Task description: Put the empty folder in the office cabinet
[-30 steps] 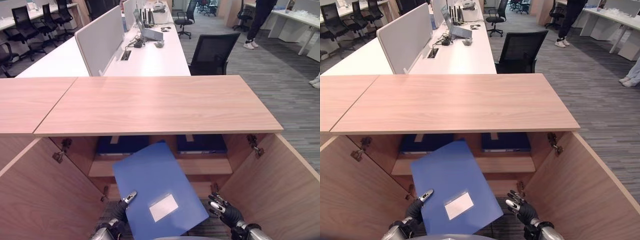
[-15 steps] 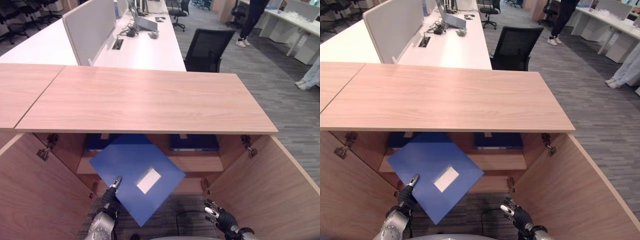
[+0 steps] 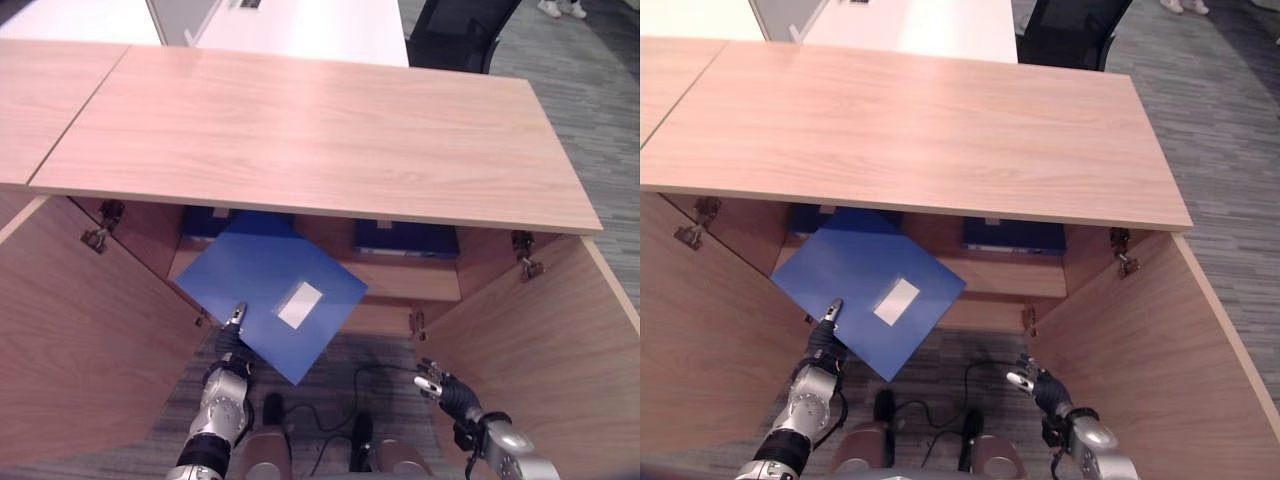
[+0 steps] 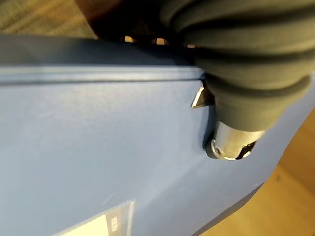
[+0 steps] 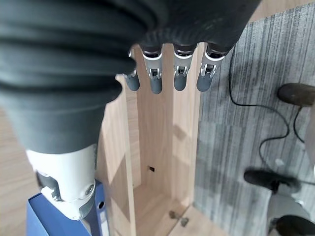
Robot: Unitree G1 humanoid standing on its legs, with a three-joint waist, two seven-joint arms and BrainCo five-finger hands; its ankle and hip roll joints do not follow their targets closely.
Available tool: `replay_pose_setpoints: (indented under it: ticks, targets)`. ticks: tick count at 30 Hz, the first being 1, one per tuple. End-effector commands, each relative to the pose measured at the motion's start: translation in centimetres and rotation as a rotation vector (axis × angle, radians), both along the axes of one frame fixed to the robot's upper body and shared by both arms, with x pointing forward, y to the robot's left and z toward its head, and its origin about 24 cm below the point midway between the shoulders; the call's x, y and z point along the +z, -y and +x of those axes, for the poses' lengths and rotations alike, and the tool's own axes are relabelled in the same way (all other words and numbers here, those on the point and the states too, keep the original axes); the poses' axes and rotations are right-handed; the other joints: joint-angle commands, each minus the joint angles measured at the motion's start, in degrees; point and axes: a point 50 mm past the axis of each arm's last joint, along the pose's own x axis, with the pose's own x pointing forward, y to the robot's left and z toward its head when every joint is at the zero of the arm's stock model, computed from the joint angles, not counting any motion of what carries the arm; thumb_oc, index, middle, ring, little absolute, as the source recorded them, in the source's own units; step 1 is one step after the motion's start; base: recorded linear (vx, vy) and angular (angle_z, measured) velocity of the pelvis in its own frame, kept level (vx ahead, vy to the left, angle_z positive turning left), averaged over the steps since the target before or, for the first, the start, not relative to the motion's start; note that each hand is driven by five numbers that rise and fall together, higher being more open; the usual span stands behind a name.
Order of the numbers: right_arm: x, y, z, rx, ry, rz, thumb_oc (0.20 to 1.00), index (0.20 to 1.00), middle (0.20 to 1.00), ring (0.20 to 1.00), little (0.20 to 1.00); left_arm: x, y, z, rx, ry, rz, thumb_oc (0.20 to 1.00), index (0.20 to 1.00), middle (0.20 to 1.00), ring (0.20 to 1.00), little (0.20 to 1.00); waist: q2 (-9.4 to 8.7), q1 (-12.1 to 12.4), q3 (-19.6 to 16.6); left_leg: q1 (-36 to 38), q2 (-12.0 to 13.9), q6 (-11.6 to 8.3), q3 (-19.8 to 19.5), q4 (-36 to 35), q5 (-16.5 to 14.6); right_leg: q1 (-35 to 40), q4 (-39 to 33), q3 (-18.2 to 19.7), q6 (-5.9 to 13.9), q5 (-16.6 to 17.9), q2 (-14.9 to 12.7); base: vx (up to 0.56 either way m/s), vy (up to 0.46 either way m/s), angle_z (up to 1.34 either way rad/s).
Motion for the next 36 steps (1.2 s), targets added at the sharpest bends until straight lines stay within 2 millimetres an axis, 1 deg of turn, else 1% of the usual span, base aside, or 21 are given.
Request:
replay_pose_setpoints:
  ticks: [1,5,7,8,9,10,11,12,13,16,18,19,20,22,23,24,25,29,32,34,36]
  targets:
    - [-0.9,-1.2,-1.8,0.046,-0.024,-0.011,1.0,1.0,1.0,1.0,1.0,2.5,-1.9,1.2,0.075,0.142,0.033,0.2,0.2,0.2,0.2,0.2,-2.21,1.0,-5.7,-1.8,-0.1,0.66,0.3,-2.9,5.0,6.4,-1.5,2.1,2.12,-0.9,1.9,0.19,0.158,-0.33]
    - [-1.4,-2.3,-1.9,0.037,-0.037,0.026,1.0,1.0,1.0,1.0,1.0,2.4,-2.5,0.8,0.085,0.14,0.047,0.2,0.2,0.2,0.2,0.2,-3.74,1.7,-7.4,-0.1,-1.7,1.53,1.4,-3.3,4.0,7.8,-2.9,2.6,3.68,0.0,-0.4,0.15,0.14,-0.17]
    - [-1.5,-3.0,-1.9,0.042,-0.038,0.044,1.0,1.0,1.0,1.0,1.0,2.4,-2.8,0.7,0.084,0.138,0.061,0.2,0.2,0.2,0.2,0.2,-4.46,2.0,-7.8,0.4,-2.5,2.38,1.8,-3.0,2.9,7.6,-2.5,3.1,4.57,0.2,-1.2,0.09,0.123,-0.05]
    - [-1.5,-3.0,-1.9,0.042,-0.038,0.044,1.0,1.0,1.0,1.0,1.0,2.4,-2.8,0.6,0.084,0.137,0.061,0.2,0.2,0.2,0.2,0.2,-4.53,2.1,-7.8,0.4,-2.6,2.41,1.9,-3.0,2.9,7.5,-2.4,3.1,4.61,0.1,-1.3,0.07,0.107,0.0]
    - [-1.6,-3.3,-1.9,0.041,-0.04,0.053,1.0,1.0,1.0,1.0,1.0,2.5,-3.0,0.7,0.083,0.141,0.068,0.2,0.2,0.2,0.2,0.2,-4.89,2.2,-7.7,0.8,-3.0,2.95,2.1,-3.0,2.4,6.9,-0.8,3.3,5.04,0.2,-1.7,0.06,0.141,0.06]
    - [-1.7,-4.0,-1.6,0.033,-0.038,0.075,1.0,1.0,1.0,1.0,1.0,2.8,-3.3,0.7,0.087,0.146,0.076,0.2,0.2,0.2,0.2,0.2,-5.57,2.3,-7.1,1.6,-3.5,3.71,2.3,-3.8,2.4,4.5,4.1,3.8,5.94,2.3,-2.3,0.06,0.186,0.02]
    - [-1.7,-4.4,-1.3,0.027,-0.032,0.09,1.0,1.0,1.0,1.0,1.0,3.0,-3.5,0.9,0.091,0.154,0.081,0.2,0.2,0.2,0.2,0.2,-5.91,2.2,-6.6,2.2,-3.8,4.15,2.4,-5.0,2.5,2.6,7.2,4.3,6.77,4.4,-2.5,0.03,0.139,-0.03]
    - [-1.7,-4.4,-1.3,0.027,-0.031,0.09,1.0,1.0,1.0,1.0,1.0,3.0,-3.6,1.0,0.092,0.155,0.082,0.2,0.2,0.2,0.2,0.2,-6.03,2.3,-6.7,2.3,-3.9,4.23,2.6,-5.2,2.6,2.3,7.5,4.6,6.87,4.3,-2.6,-0.08,0.116,-0.13]
    - [-1.4,-5.2,-0.6,0.033,-0.014,0.111,1.0,1.0,1.0,1.0,1.0,3.6,-4.1,1.2,0.115,0.172,0.092,0.2,0.2,0.2,0.2,0.2,-6.1,2.1,-5.4,3.5,-3.7,5.1,3.0,-7.0,2.8,-1.8,13.2,5.2,8.53,8.9,-2.9,-0.08,0.083,-0.18]
    - [-1.5,-5.7,-0.8,0.035,-0.02,0.134,1.0,1.0,1.0,1.0,1.0,3.7,-4.4,1.2,0.125,0.178,0.09,0.2,0.2,0.2,0.2,0.2,-5.75,2.4,-5.3,4.4,-3.2,5.55,2.9,-7.6,2.4,-2.7,15.6,4.5,9.03,8.9,-3.0,0.01,0.061,-0.3]
    - [-1.7,-5.8,-1.2,0.03,-0.03,0.139,1.0,1.0,1.0,1.0,1.0,3.7,-4.5,1.1,0.129,0.182,0.086,0.2,0.2,0.2,0.2,0.2,-5.7,2.3,-5.2,5.6,-3.8,5.66,2.3,-8.2,1.5,-3.3,15.7,3.9,8.85,8.4,-3.3,0.08,0.062,-0.15]
    - [-1.7,-5.7,-1.2,0.026,-0.032,0.138,1.0,1.0,1.0,1.0,1.0,3.8,-4.5,1.2,0.128,0.186,0.087,0.2,0.2,0.2,0.2,0.2,-5.66,2.2,-5.2,6.0,-4.1,5.47,2.1,-8.5,1.2,-3.4,14.1,3.3,8.41,7.7,-3.5,0.09,-0.003,0.11]
    - [-1.7,-5.3,-1.1,0.013,-0.032,0.127,1.0,1.0,1.0,1.0,1.0,4.0,-4.3,1.6,0.123,0.196,0.082,0.2,0.2,0.2,0.2,0.2,-5.31,1.9,-5.0,6.3,-4.3,4.98,1.9,-8.9,0.8,-4.2,8.7,2.3,7.56,6.7,-4.1,0.12,-0.023,0.14]
    - [-1.5,-5.0,-0.8,0.003,-0.02,0.122,1.0,1.0,1.0,1.0,1.0,4.2,-3.8,2.0,0.105,0.208,0.073,0.2,0.2,0.2,0.2,0.2,-5.08,1.3,-4.5,6.9,-4.9,4.6,1.1,-9.1,0.1,-5.1,2.4,2.4,7.13,7.5,-4.0,0.11,-0.047,0.06]
    - [-1.5,-5.0,-0.8,0.002,-0.02,0.122,1.0,1.0,1.0,1.0,1.0,4.2,-3.7,2.0,0.105,0.208,0.072,0.2,0.2,0.2,0.2,0.2,-4.97,1.2,-4.4,7.0,-4.8,4.57,1.0,-9.1,0.0,-4.8,2.1,2.3,7.11,7.5,-3.9,0.08,-0.027,0.0]
    - [-1.4,-4.8,-0.7,-0.004,-0.012,0.115,1.0,1.0,1.0,1.0,1.0,4.2,-3.4,2.2,0.091,0.212,0.074,0.2,0.2,0.2,0.2,0.2,-4.75,0.9,-4.1,7.3,-5.3,4.52,0.5,-9.1,-0.3,-5.4,0.4,3.3,7.31,8.3,-3.9,0.11,-0.015,0.18]
    - [-1.5,-4.6,-1.1,-0.019,-0.024,0.121,1.0,1.0,1.0,1.0,1.0,4.2,-2.8,2.3,0.072,0.22,0.056,0.2,0.2,0.2,0.2,0.2,-4.63,-0.2,-4.0,8.1,-6.0,4.55,-0.5,-9.1,-0.9,-5.8,-1.9,5.8,7.9,9.8,-3.7,0.11,-0.013,0.33]
    - [-1.8,-4.6,-1.5,-0.018,-0.038,0.123,1.0,1.0,1.0,1.0,1.0,3.9,-2.5,2.3,0.083,0.215,0.04,0.2,0.2,0.2,0.2,0.2,-4.52,-0.3,-4.6,8.3,-6.6,4.44,-0.4,-9.1,-1.4,-3.6,-4.8,5.0,7.88,11.5,-4.2,0.05,-0.051,0.51]
    - [-1.9,-4.2,-2.0,-0.003,-0.052,0.108,1.0,1.0,1.0,1.0,1.0,4.2,-1.7,2.8,0.077,0.234,0.006,0.2,0.2,0.2,0.2,0.2,-3.51,-0.7,-4.9,8.3,-6.4,3.97,-0.8,-9.1,-1.6,-2.5,-5.9,3.9,7.67,11.0,-4.2,0.06,-0.073,0.0]
    - [-1.9,-4.0,-2.1,-0.001,-0.053,0.105,1.0,1.0,1.0,1.0,1.0,4.3,-1.6,2.9,0.079,0.237,-0.001,0.2,0.2,0.2,0.2,0.2,-3.28,-1.0,-4.9,8.3,-6.3,3.84,-0.9,-9.1,-1.7,-2.4,-6.0,3.6,7.6,10.9,-4.1,0.05,-0.046,-0.01]
    - [-1.9,-3.7,-2.4,0.009,-0.059,0.093,1.0,1.0,1.0,1.0,1.0,4.8,-1.5,3.6,0.084,0.259,-0.015,0.2,0.2,0.2,0.2,0.2,-2.91,-1.5,-4.6,8.3,-6.0,3.52,-1.0,-9.1,-1.7,-2.2,-6.1,3.1,7.38,10.7,-3.9,0.03,-0.056,0.08]
